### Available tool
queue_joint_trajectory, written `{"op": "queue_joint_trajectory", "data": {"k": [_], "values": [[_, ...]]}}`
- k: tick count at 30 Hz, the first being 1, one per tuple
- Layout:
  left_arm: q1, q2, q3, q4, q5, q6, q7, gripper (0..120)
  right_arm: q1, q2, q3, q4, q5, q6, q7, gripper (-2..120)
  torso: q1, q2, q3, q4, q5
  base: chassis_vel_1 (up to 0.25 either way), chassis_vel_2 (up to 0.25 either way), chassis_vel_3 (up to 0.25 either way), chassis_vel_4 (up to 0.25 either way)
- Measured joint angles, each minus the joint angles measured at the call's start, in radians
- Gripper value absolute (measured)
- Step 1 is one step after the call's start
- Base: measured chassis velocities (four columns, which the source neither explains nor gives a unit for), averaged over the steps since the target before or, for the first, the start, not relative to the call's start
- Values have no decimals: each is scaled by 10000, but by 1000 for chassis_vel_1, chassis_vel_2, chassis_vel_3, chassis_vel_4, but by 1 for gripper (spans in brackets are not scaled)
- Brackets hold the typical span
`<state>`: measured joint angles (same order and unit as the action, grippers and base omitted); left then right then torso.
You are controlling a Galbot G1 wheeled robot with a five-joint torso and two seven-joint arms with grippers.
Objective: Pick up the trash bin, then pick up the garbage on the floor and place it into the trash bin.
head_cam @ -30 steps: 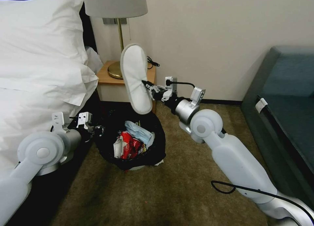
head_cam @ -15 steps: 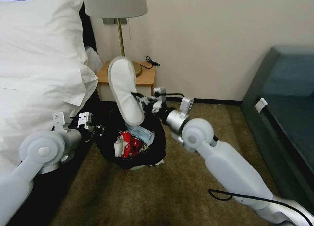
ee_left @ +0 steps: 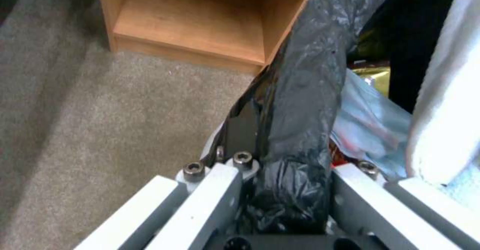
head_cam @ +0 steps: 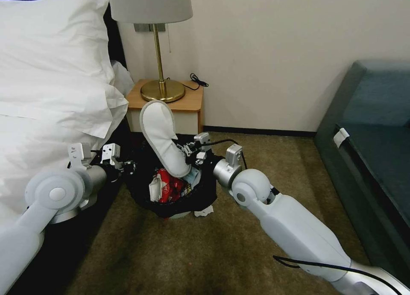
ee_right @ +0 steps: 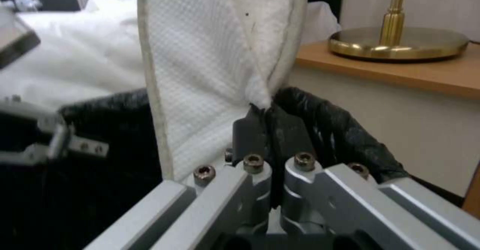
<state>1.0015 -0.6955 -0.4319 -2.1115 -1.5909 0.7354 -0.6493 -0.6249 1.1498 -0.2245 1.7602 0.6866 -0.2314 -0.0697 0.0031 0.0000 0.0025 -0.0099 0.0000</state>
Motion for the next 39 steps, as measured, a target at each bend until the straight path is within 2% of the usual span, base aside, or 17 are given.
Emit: {"op": "queue_joint_trajectory", "data": {"k": [8, 15, 17, 18, 20, 21, 23, 24, 26, 29, 32, 33, 36, 39], "values": [[-106, -35, -23, 154, 34, 1, 104, 3, -139, -555, -29, 371, -142, -56, 4, 0, 0, 0, 0, -1, 0, 0, 0, 0, 0], [-247, -138, 41, 237, 44, 3, 112, 3, -208, -754, -87, 527, -106, -157, 127, 1, 0, 0, 0, -2, 0, 0, 0, 0, 0], [-296, -155, 53, 263, 48, 3, 112, 3, -221, -736, -187, 560, -94, -190, 261, 13, 0, 0, 0, -1, 0, 0, 0, 0, 0], [-296, -155, 53, 263, 48, 3, 112, 3, -221, -736, -187, 560, -94, -190, 261, 13, 0, 0, 0, -1, 0, 0, 0, 0, 0], [-304, -156, 56, 276, 59, 3, 119, 3, -174, -614, -200, 568, 2, -201, 362, 25, 0, 0, 0, -1, 1, 0, 0, 0, 0], [-304, -156, 56, 276, 59, 3, 119, 3, -174, -614, -200, 568, 2, -201, 362, 25, 0, 0, 0, -1, 1, 0, 0, 0, 0], [-256, -151, 56, 273, 79, 2, 149, 3, -23, -479, -192, 573, 182, -256, 513, 37, 0, 0, 0, -1, 0, 0, 0, 0, 0], [-256, -151, 56, 273, 79, 2, 149, 3, -23, -479, -192, 573, 182, -256, 513, 37, 0, 0, 0, -1, 0, 0, 0, 0, 0], [-218, -148, 54, 263, 107, 0, 185, 3, 94, -357, -171, 571, 326, -355, 654, 47, 0, 0, 0, 1, 0, 0, 0, 0, 0], [-209, -147, 53, 256, 123, -3, 195, 3, 131, -331, -141, 572, 425, -434, 723, 52, 0, 0, 0, 1, 0, 0, 0, 0, 0], [-215, -112, 53, 252, 145, -3, 250, 3, 156, -440, -88, 639, 557, -524, 771, 69, 0, 0, 0, 0, 0, 0, 0, 0, 0], [-215, -112, 53, 252, 145, -3, 250, 3, 156, -440, -88, 639, 557, -524, 771, 69, 0, 0, 0, 0, 0, 0, 0, 0, 0], [-236, -91, 57, 254, 169, -3, 299, 3, 173, -660, 10, 815, 748, -580, 796, 84, 0, 0, 0, 0, 0, 0, 0, 0, 0], [-243, -91, 64, 265, 189, -3, 331, 3, 209, -719, 61, 876, 839, -603, 814, 89, 0, 0, 0, -1, 1, 0, 0, 0, 0]]}}
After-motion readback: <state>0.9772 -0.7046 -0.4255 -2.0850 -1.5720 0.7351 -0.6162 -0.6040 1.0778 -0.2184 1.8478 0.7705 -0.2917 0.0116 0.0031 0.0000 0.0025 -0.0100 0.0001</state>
